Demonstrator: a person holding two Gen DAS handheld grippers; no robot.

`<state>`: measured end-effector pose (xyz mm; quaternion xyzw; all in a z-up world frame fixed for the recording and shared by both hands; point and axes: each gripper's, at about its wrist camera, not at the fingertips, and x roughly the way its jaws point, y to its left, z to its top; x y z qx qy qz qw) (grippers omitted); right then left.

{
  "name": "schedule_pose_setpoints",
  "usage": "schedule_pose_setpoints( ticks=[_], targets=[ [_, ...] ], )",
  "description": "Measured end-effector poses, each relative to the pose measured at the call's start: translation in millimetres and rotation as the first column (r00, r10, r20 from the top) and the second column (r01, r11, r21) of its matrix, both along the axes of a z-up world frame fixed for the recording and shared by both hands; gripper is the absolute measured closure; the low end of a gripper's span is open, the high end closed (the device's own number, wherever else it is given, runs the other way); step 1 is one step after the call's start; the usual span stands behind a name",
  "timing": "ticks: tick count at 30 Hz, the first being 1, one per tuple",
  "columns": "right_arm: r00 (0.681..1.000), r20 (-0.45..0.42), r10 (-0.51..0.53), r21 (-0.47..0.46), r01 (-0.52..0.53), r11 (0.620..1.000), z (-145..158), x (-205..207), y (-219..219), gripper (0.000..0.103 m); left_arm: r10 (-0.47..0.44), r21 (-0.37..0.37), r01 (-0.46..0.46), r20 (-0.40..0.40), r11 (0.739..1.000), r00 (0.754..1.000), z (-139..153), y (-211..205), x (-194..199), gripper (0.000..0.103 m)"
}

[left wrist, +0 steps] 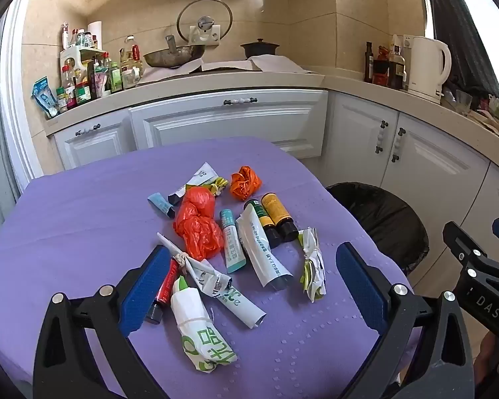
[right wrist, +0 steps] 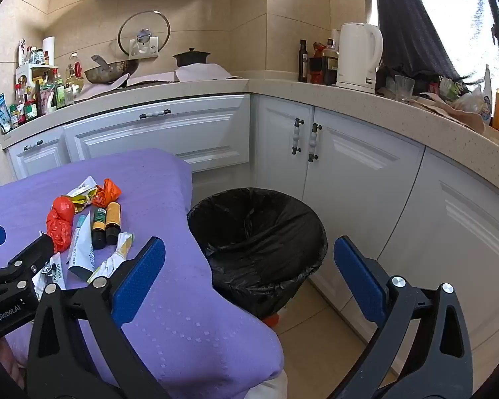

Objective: Collect trash

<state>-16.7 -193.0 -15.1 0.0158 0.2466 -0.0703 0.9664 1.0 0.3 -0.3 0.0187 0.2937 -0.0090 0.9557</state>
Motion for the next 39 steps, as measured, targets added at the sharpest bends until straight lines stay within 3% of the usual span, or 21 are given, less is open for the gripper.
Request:
schedule_pose_setpoints(
  ticks=[39],
  targets=[
    [1.000,0.000,-0.001,-0.004,0.001,1.000,2,-1,-5,0.004,0.011,0.008,-0.011,0.001,1.000,1.000,-5,1,0,0.006]
  ],
)
